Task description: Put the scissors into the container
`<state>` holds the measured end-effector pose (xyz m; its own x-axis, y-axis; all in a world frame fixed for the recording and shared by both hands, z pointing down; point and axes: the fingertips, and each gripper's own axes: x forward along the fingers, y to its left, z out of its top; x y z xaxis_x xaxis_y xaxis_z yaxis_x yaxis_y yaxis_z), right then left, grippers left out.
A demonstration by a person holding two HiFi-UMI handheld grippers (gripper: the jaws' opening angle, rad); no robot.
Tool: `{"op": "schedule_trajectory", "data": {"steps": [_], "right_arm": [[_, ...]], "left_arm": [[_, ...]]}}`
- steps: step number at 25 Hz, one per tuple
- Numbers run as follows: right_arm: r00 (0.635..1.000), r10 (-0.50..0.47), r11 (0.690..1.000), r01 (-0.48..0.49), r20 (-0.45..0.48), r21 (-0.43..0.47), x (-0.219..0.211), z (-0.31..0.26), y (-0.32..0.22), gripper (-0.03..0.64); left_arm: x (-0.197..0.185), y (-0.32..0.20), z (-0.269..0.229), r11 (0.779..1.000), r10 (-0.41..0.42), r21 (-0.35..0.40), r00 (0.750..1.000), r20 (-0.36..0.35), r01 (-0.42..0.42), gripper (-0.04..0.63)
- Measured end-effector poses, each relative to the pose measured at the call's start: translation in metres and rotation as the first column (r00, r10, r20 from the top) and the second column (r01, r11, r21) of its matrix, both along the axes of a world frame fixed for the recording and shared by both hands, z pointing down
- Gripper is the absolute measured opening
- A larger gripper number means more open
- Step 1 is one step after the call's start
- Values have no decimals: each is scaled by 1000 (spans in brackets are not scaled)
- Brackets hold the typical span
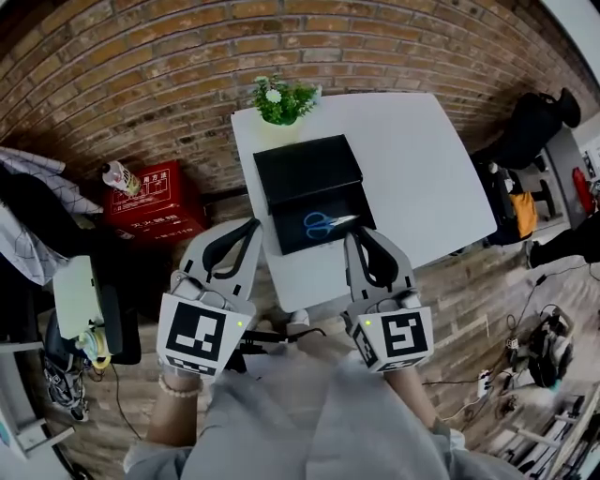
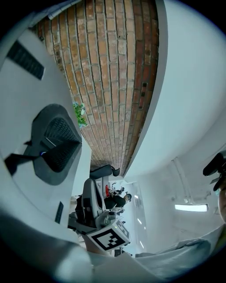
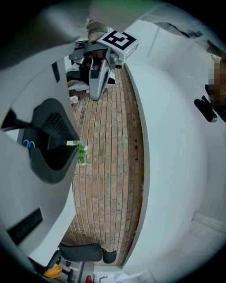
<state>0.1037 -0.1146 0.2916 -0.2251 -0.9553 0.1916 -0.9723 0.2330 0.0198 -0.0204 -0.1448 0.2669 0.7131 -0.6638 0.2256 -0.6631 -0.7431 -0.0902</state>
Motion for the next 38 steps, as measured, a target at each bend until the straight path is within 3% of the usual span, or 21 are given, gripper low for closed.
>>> {"op": "schedule_trajectory", "data": {"steps": [38], "right_arm": [[998,-30,999,28,-56,-31,-8,8,-18,58]], "left_arm": [[10,-21,5,999,32,-12,999,-21,-32,18]]}}
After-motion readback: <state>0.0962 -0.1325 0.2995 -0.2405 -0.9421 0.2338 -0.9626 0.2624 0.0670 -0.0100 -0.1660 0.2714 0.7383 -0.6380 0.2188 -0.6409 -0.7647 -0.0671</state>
